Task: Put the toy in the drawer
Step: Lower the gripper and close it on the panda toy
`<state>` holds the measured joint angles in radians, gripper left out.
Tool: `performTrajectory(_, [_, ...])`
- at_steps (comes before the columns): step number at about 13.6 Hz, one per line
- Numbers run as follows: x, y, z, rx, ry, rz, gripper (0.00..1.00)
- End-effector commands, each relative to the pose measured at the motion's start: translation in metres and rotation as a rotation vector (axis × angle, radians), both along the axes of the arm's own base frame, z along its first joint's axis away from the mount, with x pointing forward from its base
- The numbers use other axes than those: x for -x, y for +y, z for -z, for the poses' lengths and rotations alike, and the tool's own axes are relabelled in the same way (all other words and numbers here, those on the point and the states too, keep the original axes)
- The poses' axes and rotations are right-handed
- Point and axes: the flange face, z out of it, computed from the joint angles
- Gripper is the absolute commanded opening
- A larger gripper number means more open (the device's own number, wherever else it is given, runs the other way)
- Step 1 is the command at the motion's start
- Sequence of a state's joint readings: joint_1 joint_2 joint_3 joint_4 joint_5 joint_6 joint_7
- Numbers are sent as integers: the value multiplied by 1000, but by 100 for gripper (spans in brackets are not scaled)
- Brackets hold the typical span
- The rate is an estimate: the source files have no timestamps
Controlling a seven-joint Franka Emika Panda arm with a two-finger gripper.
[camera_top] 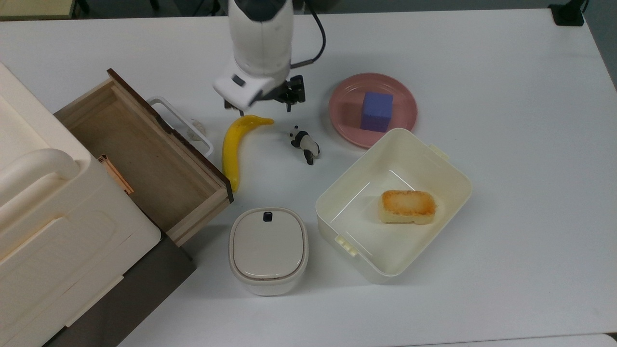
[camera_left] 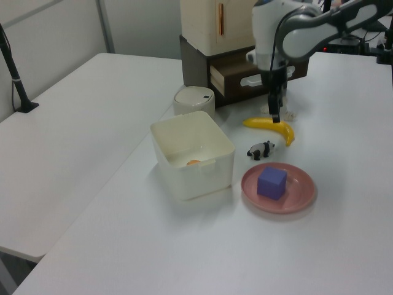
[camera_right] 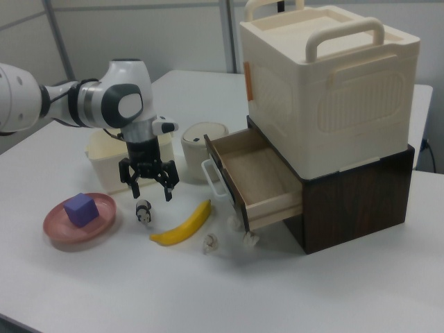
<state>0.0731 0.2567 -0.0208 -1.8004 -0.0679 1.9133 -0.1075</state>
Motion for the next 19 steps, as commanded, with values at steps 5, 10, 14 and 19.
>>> performTrajectory(5, [-11, 75, 48, -4, 20, -274, 95])
performTrajectory(10, [-16, 86, 71, 37, 6, -270, 56])
performTrajectory(14, [-15, 89, 73, 45, 10, -283, 50])
performTrajectory(19, [-27, 74, 51, 47, -26, -249, 39])
